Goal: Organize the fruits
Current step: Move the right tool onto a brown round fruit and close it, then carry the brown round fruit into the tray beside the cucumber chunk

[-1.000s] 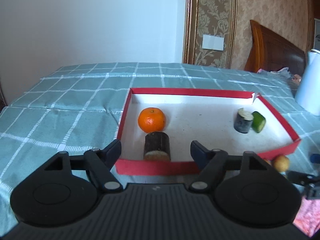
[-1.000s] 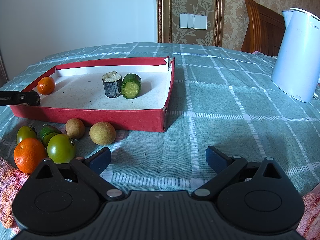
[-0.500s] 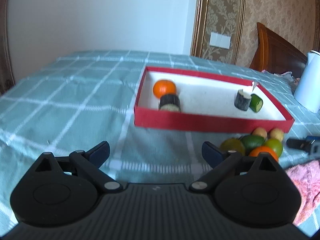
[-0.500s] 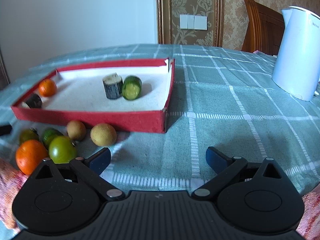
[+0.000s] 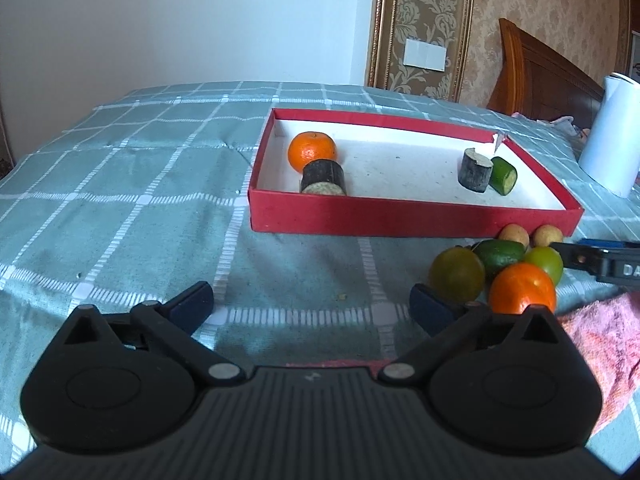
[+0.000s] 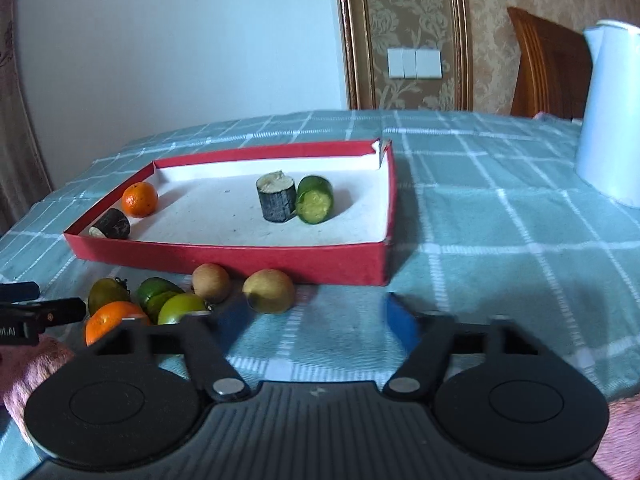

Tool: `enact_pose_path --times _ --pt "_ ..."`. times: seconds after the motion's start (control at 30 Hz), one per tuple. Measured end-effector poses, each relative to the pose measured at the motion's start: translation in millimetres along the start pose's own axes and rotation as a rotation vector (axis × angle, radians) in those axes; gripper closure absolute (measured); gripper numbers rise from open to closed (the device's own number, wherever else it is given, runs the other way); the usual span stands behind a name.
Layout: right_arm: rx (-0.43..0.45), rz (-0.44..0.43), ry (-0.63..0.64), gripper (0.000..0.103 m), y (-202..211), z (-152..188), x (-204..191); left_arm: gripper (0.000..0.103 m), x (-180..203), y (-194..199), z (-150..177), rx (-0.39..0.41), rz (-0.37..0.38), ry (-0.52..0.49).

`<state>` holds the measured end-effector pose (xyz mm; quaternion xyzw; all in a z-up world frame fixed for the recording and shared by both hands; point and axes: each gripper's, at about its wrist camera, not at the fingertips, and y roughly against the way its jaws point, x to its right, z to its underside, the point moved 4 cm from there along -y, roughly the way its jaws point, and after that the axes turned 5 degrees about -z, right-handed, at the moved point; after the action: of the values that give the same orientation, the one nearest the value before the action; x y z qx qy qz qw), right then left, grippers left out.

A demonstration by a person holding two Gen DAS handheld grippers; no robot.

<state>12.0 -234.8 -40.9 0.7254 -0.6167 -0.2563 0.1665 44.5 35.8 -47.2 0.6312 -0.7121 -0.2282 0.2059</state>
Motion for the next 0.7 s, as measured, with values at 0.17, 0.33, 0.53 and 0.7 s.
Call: enact_pose_path --times 0.17,0.33,0.53,0.7 --pt "-0.008 -0.005 0.039 0.038 -3.7 -2.5 -10.7 0.000 0.1 0.7 0.5 0.001 0.009 0.000" --pt "-0.013 0.015 0.075 0.054 -11.8 -7.2 -18.4 0.000 -0.1 0.9 -0.2 0.002 0.017 -0.003" --pt "-0.006 0.008 0.068 0.069 -12.5 -6.4 -18.8 0.000 0.2 1.2 -0.3 0.002 0.017 -0.003" --pt "0.001 0.022 0.069 0.073 -7.9 -3.2 -17.1 0.000 0.1 1.2 -0.2 0.002 0.017 -0.004"
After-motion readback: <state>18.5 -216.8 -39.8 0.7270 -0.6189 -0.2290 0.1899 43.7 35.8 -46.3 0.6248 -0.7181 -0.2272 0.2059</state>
